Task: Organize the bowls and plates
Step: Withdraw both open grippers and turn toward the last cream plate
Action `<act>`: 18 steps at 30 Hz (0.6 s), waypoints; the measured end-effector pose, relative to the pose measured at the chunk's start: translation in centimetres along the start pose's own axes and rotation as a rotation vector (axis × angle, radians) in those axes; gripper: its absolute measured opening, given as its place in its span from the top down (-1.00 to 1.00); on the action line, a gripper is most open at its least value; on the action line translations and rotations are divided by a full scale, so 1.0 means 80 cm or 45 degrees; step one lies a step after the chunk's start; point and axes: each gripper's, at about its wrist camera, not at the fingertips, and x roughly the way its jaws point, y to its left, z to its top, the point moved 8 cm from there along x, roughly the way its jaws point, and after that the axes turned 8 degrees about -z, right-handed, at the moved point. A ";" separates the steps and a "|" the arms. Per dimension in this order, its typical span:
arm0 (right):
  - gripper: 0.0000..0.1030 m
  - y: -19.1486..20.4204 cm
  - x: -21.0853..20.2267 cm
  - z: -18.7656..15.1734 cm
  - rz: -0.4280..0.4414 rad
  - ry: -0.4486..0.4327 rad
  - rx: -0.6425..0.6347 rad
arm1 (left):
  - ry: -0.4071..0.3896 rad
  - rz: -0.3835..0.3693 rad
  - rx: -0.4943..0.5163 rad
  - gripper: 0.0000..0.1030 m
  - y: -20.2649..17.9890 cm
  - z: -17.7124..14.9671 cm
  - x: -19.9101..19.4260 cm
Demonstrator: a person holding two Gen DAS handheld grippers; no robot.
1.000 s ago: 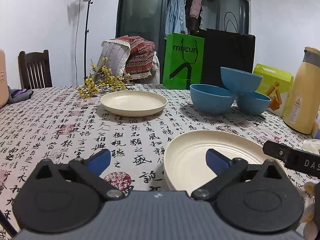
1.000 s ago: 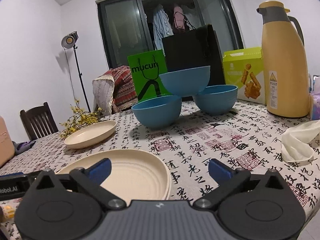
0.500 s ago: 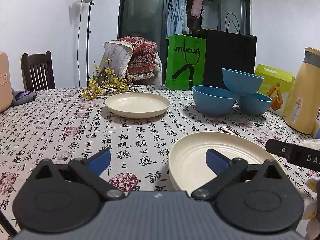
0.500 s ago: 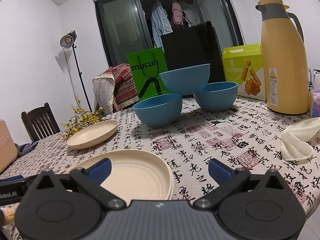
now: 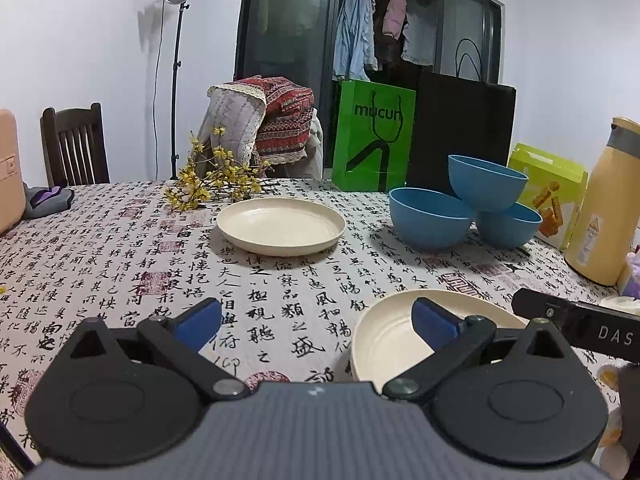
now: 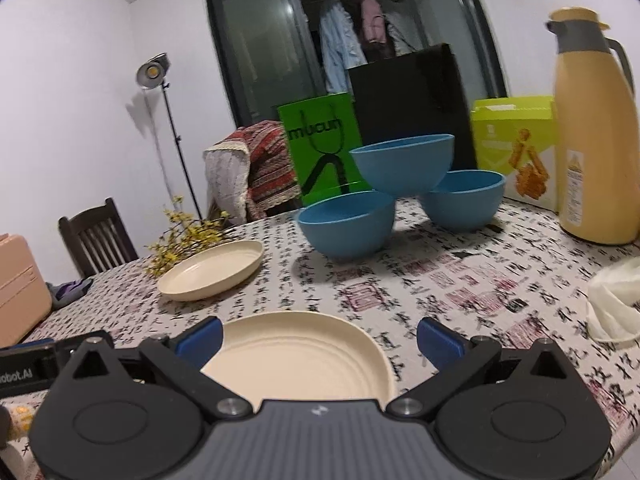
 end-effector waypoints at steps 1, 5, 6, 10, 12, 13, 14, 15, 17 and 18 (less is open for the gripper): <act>-1.00 0.004 0.000 0.002 0.004 -0.002 -0.007 | 0.001 0.002 -0.005 -1.00 0.003 0.002 0.000; -1.00 0.019 0.006 0.012 0.020 -0.004 -0.039 | 0.006 0.007 -0.029 -1.00 0.014 0.007 0.004; -1.00 0.022 0.008 0.014 0.025 -0.003 -0.046 | 0.008 0.008 -0.035 -1.00 0.016 0.008 0.005; -1.00 0.039 0.018 0.022 0.051 0.015 -0.056 | 0.013 0.009 -0.064 -1.00 0.028 0.015 0.010; -1.00 0.045 0.025 0.026 0.050 0.029 -0.041 | 0.013 0.011 -0.079 -1.00 0.035 0.019 0.011; -1.00 0.047 0.030 0.029 0.053 0.044 -0.031 | 0.011 0.014 -0.088 -1.00 0.040 0.022 0.012; -1.00 0.050 0.035 0.031 0.060 0.061 -0.021 | 0.009 0.016 -0.095 -1.00 0.044 0.025 0.014; -1.00 0.051 0.039 0.033 0.068 0.078 -0.011 | 0.008 0.020 -0.104 -1.00 0.050 0.028 0.016; -1.00 0.056 0.051 0.040 0.077 0.111 0.009 | 0.007 0.028 -0.121 -1.00 0.060 0.035 0.021; -1.00 0.058 0.057 0.044 0.081 0.127 0.019 | 0.007 0.031 -0.128 -1.00 0.065 0.037 0.023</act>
